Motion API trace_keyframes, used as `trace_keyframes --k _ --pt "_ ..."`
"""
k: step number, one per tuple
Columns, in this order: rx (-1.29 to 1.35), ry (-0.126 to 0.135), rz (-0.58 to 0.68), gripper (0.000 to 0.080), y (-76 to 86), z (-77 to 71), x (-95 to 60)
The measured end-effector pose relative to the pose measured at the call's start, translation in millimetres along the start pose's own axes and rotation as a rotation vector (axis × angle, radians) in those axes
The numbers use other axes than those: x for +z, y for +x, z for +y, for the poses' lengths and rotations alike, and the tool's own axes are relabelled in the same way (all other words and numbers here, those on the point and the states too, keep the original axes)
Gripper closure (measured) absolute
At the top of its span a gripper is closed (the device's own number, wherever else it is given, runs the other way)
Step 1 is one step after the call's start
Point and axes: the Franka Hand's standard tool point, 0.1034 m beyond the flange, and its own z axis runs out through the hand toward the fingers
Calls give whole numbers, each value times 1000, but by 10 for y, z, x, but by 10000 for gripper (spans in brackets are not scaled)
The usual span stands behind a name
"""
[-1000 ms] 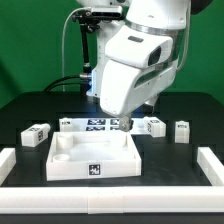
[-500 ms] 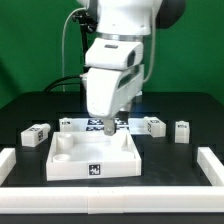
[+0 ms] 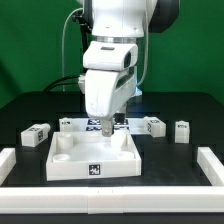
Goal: Assemble one leg
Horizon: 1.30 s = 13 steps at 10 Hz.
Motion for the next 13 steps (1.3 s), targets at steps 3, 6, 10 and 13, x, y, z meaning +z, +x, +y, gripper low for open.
trace_keyframes --k 3,6,10,13 --pt "-263 -6 30 150 -438 -404 161" --pt "-283 2 27 150 -480 -453 185" --pt "-282 26 31 150 -641 -624 299" --pt "-270 84 43 150 -762 -1010 500"
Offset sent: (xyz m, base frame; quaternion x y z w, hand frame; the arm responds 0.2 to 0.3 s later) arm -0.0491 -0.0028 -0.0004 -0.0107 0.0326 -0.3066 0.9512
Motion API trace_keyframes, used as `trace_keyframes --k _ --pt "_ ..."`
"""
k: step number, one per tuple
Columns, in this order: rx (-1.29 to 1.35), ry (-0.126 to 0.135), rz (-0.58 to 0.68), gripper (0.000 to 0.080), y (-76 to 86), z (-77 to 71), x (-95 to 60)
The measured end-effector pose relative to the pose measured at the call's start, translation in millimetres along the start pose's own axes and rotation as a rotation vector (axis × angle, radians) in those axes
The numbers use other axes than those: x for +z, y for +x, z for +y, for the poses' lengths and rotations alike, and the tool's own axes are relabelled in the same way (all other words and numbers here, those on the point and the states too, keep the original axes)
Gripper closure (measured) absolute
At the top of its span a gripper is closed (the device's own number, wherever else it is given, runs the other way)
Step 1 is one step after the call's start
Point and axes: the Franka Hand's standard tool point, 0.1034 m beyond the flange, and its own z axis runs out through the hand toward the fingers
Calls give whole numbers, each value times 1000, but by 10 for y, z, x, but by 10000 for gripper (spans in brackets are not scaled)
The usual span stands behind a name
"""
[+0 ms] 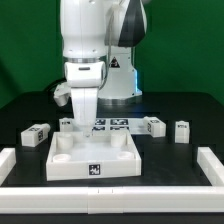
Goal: Assemble one leg
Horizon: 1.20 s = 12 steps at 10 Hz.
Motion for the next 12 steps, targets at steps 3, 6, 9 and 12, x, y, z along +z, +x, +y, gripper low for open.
trace_keyframes --k 3,6,9,12 --pt "-37 14 3 150 86 -3 85" --pt "-37 12 2 398 81 8 82" --pt "-37 12 2 738 80 7 83" --pt "-36 0 1 739 76 34 68"
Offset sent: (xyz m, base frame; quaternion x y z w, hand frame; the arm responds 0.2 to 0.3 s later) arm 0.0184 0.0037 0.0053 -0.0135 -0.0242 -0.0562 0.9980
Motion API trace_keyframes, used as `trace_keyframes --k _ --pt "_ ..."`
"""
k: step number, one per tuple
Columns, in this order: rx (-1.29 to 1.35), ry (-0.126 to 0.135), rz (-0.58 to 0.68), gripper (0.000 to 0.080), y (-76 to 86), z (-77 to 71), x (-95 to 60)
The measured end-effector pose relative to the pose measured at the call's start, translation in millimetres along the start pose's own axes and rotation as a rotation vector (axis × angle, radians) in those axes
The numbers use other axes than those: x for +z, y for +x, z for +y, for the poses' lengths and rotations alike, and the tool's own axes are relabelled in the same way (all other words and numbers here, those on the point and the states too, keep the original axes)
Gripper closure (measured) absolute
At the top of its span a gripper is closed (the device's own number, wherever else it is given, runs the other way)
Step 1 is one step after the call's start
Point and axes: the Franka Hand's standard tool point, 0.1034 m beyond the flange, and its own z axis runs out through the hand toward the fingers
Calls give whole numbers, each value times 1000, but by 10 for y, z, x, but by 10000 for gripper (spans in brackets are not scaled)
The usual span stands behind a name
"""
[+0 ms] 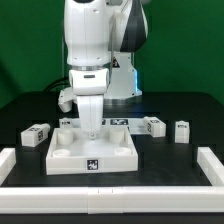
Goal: Assemble one leg
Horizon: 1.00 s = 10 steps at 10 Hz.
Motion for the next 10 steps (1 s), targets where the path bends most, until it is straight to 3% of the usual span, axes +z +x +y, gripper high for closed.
trace_keyframes --k 5,8,10 --pt "6 -8 0 739 11 31 -7" --pt "48 -24 7 739 312 249 -11" --pt "40 -26 19 739 612 380 -13"
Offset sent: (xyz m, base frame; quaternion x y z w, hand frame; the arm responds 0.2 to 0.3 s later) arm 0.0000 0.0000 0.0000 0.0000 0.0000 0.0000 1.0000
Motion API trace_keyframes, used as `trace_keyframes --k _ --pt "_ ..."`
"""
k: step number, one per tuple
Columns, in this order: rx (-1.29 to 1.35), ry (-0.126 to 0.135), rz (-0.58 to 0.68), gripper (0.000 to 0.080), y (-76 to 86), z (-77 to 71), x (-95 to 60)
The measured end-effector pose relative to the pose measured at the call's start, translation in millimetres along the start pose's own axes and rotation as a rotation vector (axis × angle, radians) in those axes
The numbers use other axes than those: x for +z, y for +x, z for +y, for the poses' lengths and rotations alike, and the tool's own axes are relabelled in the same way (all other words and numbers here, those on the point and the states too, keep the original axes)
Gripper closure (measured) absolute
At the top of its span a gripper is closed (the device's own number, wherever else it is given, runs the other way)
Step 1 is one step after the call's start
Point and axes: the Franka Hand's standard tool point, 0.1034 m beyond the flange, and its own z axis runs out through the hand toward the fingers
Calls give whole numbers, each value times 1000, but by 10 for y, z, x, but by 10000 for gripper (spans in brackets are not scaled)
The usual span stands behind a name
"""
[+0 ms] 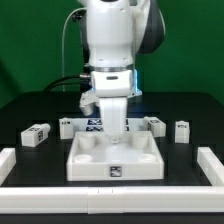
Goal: Assemble one leg
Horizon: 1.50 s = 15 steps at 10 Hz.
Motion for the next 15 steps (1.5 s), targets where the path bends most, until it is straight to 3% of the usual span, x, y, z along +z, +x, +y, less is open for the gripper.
trace_keyframes --k 2,7,11,15 --pt "-55 0 20 739 303 206 3" --pt "-44 -11 24 739 270 212 8" --pt "-64 -24 27 739 473 463 4" --pt "-12 -36 40 739 590 605 3"
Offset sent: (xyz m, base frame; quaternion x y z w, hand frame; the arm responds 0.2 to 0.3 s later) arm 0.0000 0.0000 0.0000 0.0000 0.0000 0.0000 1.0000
